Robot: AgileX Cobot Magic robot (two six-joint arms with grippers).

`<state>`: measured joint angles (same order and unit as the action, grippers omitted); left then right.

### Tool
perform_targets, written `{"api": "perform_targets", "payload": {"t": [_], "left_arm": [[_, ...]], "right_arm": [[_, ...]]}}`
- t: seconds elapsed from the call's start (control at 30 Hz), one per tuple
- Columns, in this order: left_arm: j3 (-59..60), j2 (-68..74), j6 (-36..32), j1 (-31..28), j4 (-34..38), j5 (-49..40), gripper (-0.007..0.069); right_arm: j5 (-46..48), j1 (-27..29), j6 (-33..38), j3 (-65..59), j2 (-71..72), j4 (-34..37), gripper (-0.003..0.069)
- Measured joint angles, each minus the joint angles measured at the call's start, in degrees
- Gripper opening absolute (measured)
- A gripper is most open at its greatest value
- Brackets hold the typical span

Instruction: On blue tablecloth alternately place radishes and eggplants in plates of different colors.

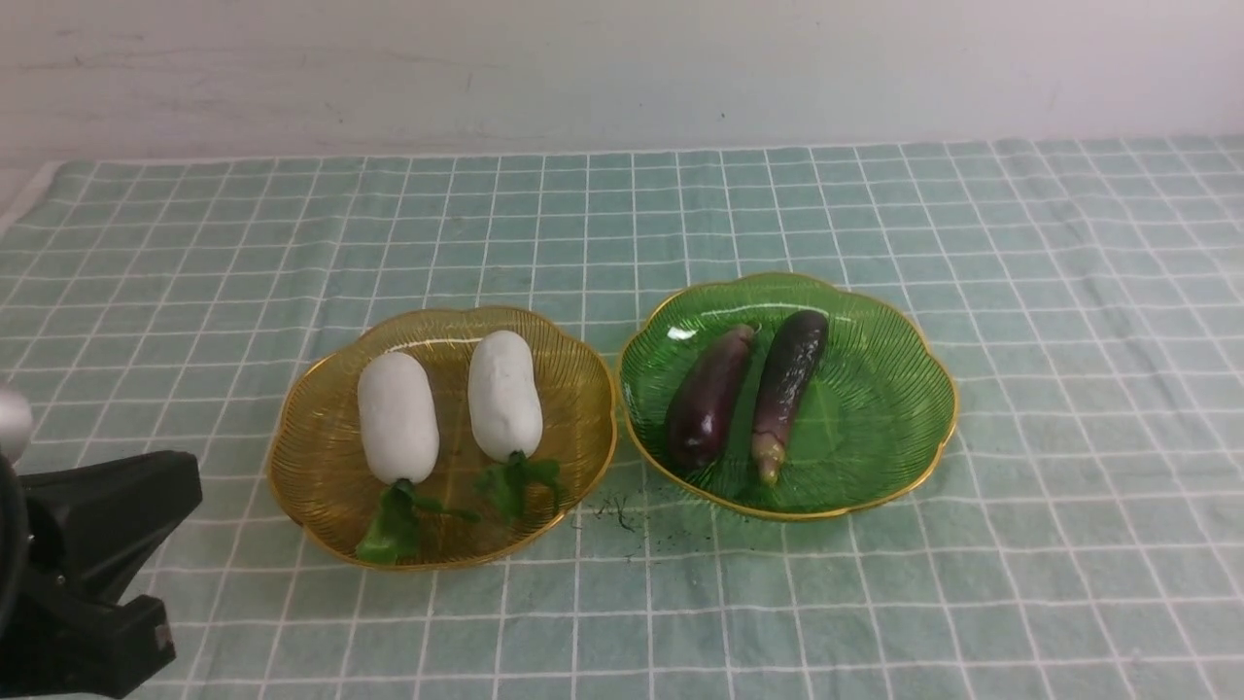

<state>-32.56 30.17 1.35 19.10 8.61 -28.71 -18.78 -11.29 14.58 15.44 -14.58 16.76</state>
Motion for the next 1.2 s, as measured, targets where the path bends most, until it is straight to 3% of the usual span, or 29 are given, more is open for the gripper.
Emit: {"api": "perform_targets", "payload": {"t": [0.67,0.97,1.2], "left_arm": [[0.0,-8.3,-0.53,0.0,-0.27,-2.54,-0.0008],[0.87,-9.29,-0.77,-0.06,-5.15,-2.48,-0.0008],[13.45,-21.85,-1.35,-8.55,-8.05,-0.68,-0.0008]], "right_arm": [[0.22,0.0,0.35,0.0,0.03,0.0,-0.0015],[0.27,0.0,0.4,0.0,0.03,0.0,-0.0015],[0.38,0.0,0.4,0.0,0.03,0.0,-0.0015]]}}
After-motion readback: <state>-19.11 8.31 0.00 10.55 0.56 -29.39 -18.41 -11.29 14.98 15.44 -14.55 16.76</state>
